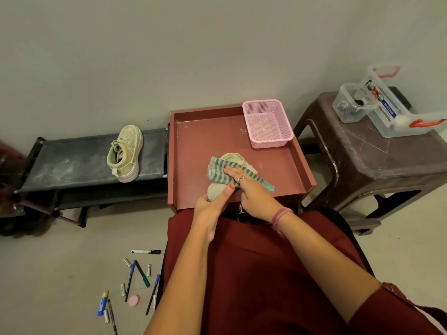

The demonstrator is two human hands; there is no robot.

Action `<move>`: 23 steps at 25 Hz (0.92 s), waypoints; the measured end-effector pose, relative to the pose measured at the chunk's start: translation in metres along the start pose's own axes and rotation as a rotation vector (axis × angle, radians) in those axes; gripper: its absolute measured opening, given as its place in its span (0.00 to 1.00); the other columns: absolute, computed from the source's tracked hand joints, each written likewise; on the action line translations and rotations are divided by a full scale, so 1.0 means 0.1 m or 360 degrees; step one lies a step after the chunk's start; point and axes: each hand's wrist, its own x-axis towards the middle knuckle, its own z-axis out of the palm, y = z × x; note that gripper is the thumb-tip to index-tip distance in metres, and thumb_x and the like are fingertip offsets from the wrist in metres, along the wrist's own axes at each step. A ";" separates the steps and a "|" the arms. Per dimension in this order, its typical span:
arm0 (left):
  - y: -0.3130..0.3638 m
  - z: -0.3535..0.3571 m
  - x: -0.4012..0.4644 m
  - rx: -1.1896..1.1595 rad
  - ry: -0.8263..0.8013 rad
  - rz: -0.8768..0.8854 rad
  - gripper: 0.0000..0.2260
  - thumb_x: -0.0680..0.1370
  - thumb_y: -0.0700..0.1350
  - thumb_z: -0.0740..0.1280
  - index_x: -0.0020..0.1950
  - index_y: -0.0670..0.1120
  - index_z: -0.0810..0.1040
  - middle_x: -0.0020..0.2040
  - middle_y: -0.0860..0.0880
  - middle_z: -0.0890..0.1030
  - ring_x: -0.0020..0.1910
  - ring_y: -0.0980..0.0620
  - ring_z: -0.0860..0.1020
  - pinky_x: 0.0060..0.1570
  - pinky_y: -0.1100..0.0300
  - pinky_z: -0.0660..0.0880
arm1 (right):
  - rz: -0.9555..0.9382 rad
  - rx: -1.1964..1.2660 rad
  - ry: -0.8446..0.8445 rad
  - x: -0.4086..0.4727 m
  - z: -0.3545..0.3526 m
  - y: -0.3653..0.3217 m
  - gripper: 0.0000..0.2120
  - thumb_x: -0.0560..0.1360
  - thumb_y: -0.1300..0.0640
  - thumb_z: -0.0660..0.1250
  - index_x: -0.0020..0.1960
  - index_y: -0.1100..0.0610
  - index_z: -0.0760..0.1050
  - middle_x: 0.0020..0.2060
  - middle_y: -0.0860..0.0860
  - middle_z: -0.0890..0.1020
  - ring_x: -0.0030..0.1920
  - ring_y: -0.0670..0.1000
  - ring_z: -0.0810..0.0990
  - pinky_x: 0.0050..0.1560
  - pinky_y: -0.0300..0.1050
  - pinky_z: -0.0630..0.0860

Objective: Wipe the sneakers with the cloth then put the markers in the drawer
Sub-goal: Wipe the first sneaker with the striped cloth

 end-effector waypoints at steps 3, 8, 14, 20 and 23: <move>-0.03 -0.03 0.01 0.0143 0.0070 0.0056 0.30 0.59 0.60 0.80 0.52 0.43 0.83 0.49 0.43 0.85 0.51 0.49 0.82 0.59 0.49 0.77 | -0.0010 -0.0047 0.0056 -0.02 0.05 -0.14 0.37 0.70 0.79 0.51 0.75 0.56 0.59 0.75 0.49 0.60 0.76 0.48 0.50 0.76 0.45 0.50; 0.05 -0.08 0.03 0.0335 0.0041 0.0182 0.11 0.69 0.48 0.77 0.48 0.48 0.83 0.42 0.54 0.85 0.44 0.60 0.83 0.47 0.63 0.77 | -0.0197 -0.0230 -0.0022 -0.04 0.02 0.10 0.42 0.66 0.80 0.53 0.75 0.52 0.57 0.75 0.48 0.59 0.76 0.46 0.51 0.75 0.42 0.51; 0.06 -0.19 0.12 0.0329 0.0075 0.0208 0.14 0.68 0.53 0.77 0.48 0.48 0.83 0.43 0.53 0.85 0.47 0.56 0.83 0.53 0.59 0.78 | -0.0032 -0.0062 -0.0034 0.12 0.16 -0.03 0.40 0.69 0.79 0.50 0.76 0.54 0.53 0.76 0.49 0.54 0.77 0.48 0.45 0.76 0.46 0.46; 0.12 -0.18 0.12 0.0367 0.0087 0.0244 0.06 0.71 0.48 0.75 0.43 0.50 0.80 0.37 0.57 0.83 0.39 0.61 0.80 0.42 0.69 0.76 | 0.0092 0.0071 0.0110 0.11 0.16 0.28 0.41 0.68 0.80 0.50 0.77 0.56 0.48 0.77 0.50 0.51 0.77 0.48 0.46 0.76 0.49 0.48; 0.19 -0.20 0.17 0.0368 0.0094 0.0282 0.04 0.72 0.49 0.74 0.42 0.51 0.80 0.36 0.56 0.83 0.39 0.58 0.80 0.49 0.60 0.77 | 0.0155 0.0163 0.0099 0.13 0.26 0.13 0.39 0.71 0.79 0.50 0.77 0.56 0.44 0.77 0.49 0.46 0.76 0.47 0.40 0.76 0.44 0.44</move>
